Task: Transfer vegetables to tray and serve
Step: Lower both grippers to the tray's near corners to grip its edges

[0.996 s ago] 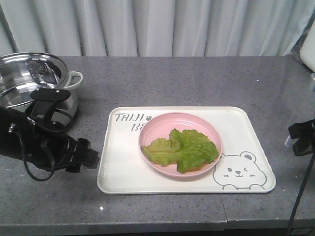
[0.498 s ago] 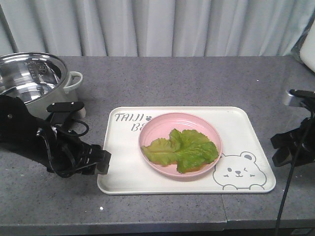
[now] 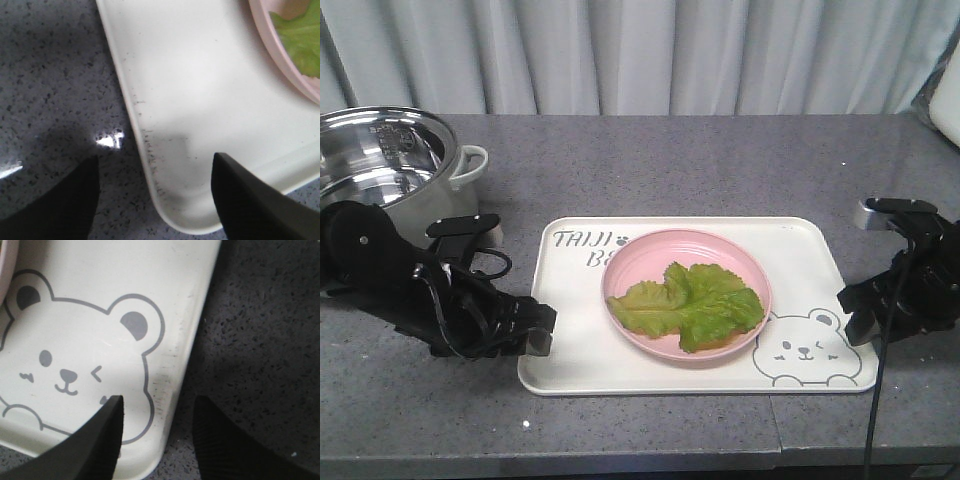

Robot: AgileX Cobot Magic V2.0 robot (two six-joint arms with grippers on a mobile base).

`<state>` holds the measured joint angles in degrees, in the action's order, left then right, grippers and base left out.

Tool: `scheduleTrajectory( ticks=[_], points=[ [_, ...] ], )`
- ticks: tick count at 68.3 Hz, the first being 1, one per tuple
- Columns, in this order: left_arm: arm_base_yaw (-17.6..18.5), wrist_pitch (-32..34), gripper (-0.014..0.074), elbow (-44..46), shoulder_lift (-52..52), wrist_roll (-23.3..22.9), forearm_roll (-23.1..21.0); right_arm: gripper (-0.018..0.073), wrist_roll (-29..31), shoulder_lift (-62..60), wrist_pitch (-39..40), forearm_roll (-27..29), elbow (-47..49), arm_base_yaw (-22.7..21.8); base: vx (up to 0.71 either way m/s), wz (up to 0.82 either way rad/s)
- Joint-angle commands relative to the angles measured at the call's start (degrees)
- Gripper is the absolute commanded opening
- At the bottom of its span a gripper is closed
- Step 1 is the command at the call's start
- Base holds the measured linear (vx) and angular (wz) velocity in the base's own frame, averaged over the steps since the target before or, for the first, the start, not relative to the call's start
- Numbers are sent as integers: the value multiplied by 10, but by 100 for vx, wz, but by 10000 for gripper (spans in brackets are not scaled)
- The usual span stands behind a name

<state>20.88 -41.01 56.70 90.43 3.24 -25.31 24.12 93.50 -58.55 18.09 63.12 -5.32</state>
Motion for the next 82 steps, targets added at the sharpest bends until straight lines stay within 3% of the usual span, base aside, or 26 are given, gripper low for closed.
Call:
scheduleTrajectory(
  ticks=[1,14,52,64,82],
  points=[
    [2,23,470,15,-11,2,-27,327,0,-18,13,2,13,1,0,0],
    [2,26,470,15,0,2,-43,327,0,-15,22,4,13,1,0,0],
    [2,28,444,15,21,75,-104,319,15,24,12,27,13,1,0,0],
    [2,26,384,15,21,76,-103,242,30,24,5,38,13,1,0,0],
    [2,26,195,15,21,76,-102,92,29,24,5,37,13,1,0,0]
  ],
)
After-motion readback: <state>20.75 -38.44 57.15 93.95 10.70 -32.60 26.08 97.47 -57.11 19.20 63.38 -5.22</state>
